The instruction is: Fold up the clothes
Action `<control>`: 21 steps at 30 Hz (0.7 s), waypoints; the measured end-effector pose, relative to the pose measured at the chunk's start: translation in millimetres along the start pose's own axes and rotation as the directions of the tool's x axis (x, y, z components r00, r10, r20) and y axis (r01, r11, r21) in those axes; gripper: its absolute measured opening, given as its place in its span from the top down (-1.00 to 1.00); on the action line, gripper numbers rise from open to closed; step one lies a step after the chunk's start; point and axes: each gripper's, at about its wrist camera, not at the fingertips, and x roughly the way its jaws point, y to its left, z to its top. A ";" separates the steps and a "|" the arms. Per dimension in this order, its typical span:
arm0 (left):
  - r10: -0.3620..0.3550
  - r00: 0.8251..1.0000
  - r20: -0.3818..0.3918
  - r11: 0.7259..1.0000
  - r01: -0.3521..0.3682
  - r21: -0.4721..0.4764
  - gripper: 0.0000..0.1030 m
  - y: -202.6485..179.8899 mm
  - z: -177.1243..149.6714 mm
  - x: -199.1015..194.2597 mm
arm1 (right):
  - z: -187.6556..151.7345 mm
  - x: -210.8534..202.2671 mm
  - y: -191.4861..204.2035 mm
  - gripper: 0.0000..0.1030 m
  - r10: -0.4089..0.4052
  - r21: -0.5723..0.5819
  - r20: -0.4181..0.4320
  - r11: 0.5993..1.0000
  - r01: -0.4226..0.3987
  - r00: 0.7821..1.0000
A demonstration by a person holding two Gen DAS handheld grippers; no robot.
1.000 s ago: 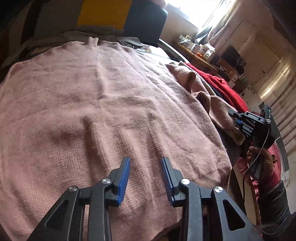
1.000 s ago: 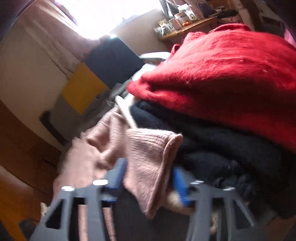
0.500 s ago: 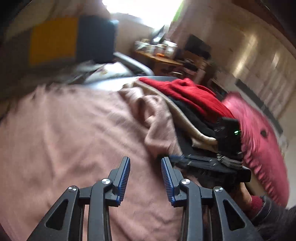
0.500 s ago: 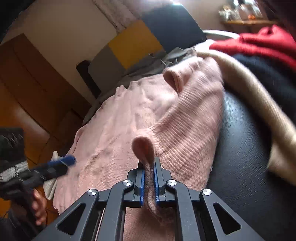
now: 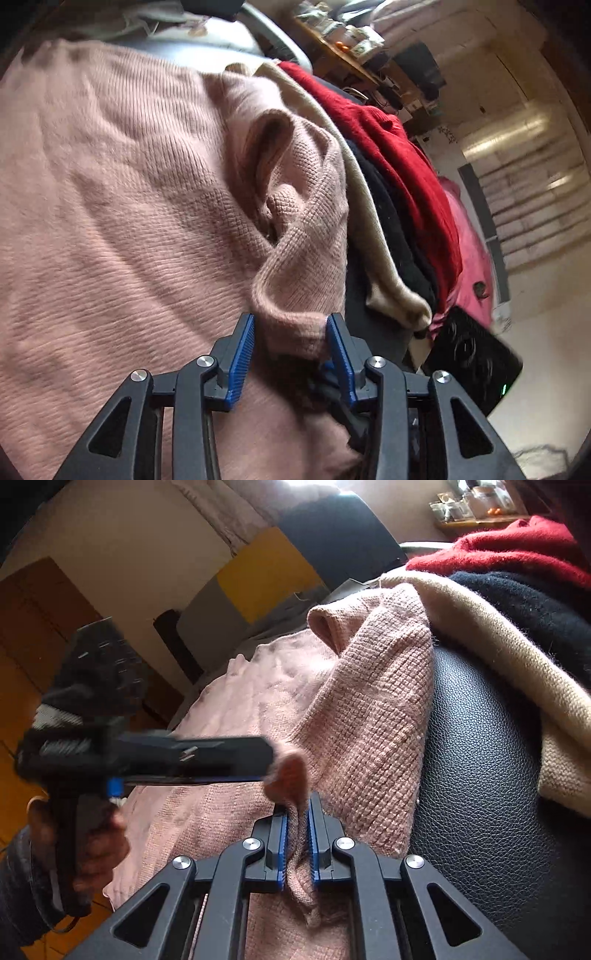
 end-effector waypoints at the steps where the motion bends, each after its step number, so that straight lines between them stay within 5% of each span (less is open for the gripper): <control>1: -0.033 0.999 -0.017 0.999 0.033 -0.034 0.22 3.2 0.7 3.3 | -0.2 -0.3 0.3 0.79 -0.001 -0.007 0.001 1.000 0.002 1.000; 6: -0.124 0.992 -0.005 0.980 0.122 -0.156 0.22 19.0 1.1 4.9 | -1.4 -2.4 0.9 0.79 -0.009 -0.039 0.009 0.999 0.009 1.000; 11: -0.110 0.993 -0.053 0.981 0.099 -0.167 0.26 19.6 5.1 14.5 | -5.3 -0.8 11.6 0.70 -0.023 -0.074 0.015 0.997 0.024 1.000; 14: -0.044 0.997 -0.060 0.993 0.037 -0.108 0.88 5.6 5.9 16.0 | -4.7 -2.2 15.5 0.49 -0.025 -0.086 0.010 0.996 0.026 1.000; 16: -0.053 0.998 -0.032 0.997 0.051 -0.056 0.91 -6.4 8.6 4.5 | -2.2 -8.1 19.4 0.11 -0.020 -0.079 0.005 0.997 0.020 1.000; 18: -0.061 0.998 0.020 0.998 0.061 -0.014 0.91 -18.2 16.1 -17.2 | 0.6 -18.3 24.7 -0.60 -0.020 -0.079 0.010 0.997 0.020 1.000; 21: -0.080 0.990 0.119 0.996 0.075 0.047 0.91 -29.1 35.2 -59.6 | 3.9 -33.1 32.4 -0.96 0.001 -0.075 0.023 0.997 0.001 1.000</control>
